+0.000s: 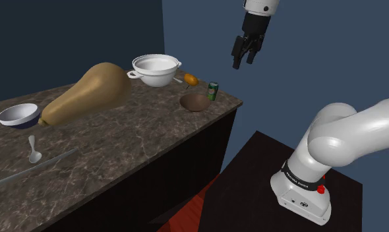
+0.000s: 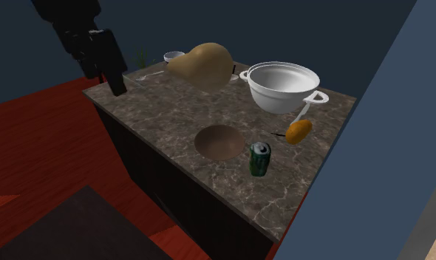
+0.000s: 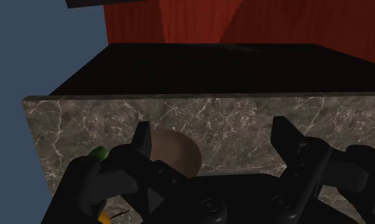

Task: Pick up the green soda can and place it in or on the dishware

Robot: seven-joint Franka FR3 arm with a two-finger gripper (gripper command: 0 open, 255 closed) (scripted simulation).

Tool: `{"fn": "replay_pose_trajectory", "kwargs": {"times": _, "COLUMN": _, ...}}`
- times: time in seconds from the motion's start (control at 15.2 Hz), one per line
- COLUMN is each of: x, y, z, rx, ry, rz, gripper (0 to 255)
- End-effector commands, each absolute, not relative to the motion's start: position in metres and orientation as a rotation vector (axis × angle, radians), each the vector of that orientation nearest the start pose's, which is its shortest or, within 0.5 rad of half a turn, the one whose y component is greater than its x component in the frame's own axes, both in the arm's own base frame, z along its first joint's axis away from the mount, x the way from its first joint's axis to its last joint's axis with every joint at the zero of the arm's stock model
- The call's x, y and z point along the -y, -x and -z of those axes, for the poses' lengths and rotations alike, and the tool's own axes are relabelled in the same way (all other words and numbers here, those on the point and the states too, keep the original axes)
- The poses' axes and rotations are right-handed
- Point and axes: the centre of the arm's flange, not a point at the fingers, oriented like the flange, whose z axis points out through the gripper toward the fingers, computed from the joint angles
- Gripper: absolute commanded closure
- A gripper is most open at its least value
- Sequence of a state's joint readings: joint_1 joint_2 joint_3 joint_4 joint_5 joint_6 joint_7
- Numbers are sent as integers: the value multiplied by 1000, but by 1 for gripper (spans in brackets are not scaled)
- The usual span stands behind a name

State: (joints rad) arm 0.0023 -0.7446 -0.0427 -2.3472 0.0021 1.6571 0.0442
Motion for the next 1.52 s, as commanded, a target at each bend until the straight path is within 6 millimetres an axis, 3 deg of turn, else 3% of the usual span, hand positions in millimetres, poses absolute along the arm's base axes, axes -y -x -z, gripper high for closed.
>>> {"fn": "replay_pose_trajectory", "kwargs": {"times": 0.0, "x": 17, "y": -326, "z": -589, "rx": -115, "ry": 3107, "rz": 84, "gripper": 0}}
{"fn": "replay_pose_trajectory", "kwargs": {"times": 1.45, "x": 175, "y": -509, "z": -424, "rx": -124, "ry": 3114, "rz": 35, "gripper": 0}}
